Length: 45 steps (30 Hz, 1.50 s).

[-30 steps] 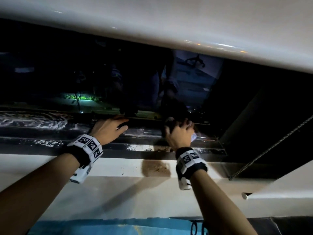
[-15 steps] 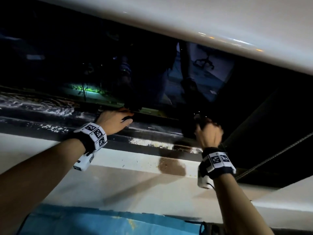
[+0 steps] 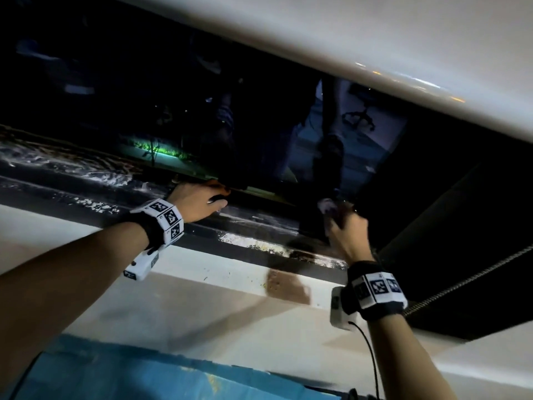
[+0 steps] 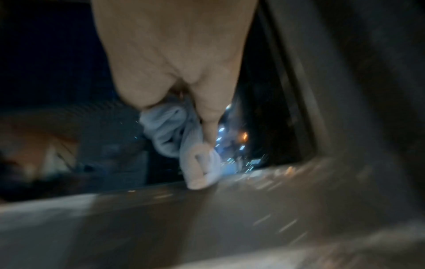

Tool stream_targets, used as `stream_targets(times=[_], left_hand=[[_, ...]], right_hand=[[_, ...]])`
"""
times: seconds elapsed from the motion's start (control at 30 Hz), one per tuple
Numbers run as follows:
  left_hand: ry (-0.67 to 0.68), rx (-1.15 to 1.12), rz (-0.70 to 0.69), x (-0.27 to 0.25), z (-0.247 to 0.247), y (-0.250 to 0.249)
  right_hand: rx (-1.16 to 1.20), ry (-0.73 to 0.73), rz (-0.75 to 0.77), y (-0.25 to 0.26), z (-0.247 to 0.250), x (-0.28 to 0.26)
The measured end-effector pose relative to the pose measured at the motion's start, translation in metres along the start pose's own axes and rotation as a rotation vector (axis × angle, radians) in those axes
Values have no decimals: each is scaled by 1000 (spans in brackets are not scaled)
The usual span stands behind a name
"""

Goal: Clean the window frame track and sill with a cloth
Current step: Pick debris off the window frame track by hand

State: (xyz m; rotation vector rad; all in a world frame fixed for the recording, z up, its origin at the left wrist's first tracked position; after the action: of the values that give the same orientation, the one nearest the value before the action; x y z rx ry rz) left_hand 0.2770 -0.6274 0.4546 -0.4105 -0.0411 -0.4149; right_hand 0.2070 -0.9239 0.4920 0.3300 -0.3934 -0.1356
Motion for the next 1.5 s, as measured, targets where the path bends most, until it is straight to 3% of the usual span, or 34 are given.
stream_targets(times=[0.07,0.13,0.2,0.37,0.53,0.63,0.7,0.77,0.9,0.97,1.03,1.23,1.33,1.43,1.5], left_hand=[[6,2,10,1,-1,2],[17,7,14,2,-3,4],[23,4,17,3,-4,5],[17,8,8,4,-6,6],[-1,8,15,6,-10,10],[-10,3,6,7,-10,12],[-10,3,3,8,-11,12],[-8,3,2,7,-12,13],[-33,-5,-23,9,-14,14],[-33,-6,-29,9,-14,15],[-23,-1,-23,8,-15,15],[57,-52,-9,8,-13,15],[24,-125,-67,5,-4,14],[-101,-48,-132,-1,12,20],[-150,17,-135,-4,20,32]], right_hand=[[-126,-98,-19,-28,7,12],[-331,32,-67,-57,-17,20],[-438,142,-208,-71,-39,16],[-403,83,-447,-29,-49,4],[-243,83,-75,48,-63,-7],[42,157,72,53,-44,-9],[72,41,57,22,-21,3],[-81,-53,0,-17,-9,12],[-359,140,-237,-63,-41,10],[-467,168,-293,-49,-57,4],[-486,177,-248,-16,-71,3],[-212,198,43,103,-103,-26],[63,180,251,119,-85,-40],[281,185,184,90,-57,-29],[210,91,79,61,-48,-11]])
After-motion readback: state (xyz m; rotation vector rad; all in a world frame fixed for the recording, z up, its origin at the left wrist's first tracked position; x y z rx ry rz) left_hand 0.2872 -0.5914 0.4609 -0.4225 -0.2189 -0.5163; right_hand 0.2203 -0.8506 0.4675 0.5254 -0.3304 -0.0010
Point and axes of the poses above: each hand's wrist, its own x-axis towards the middle knuckle, its own z-axis out of the back of the hand, y = z × x, the point moved 6 cm from there along x, towards the middle knuckle, and after that the axes turned 12 degrees about -x, right-handed, at the moved point
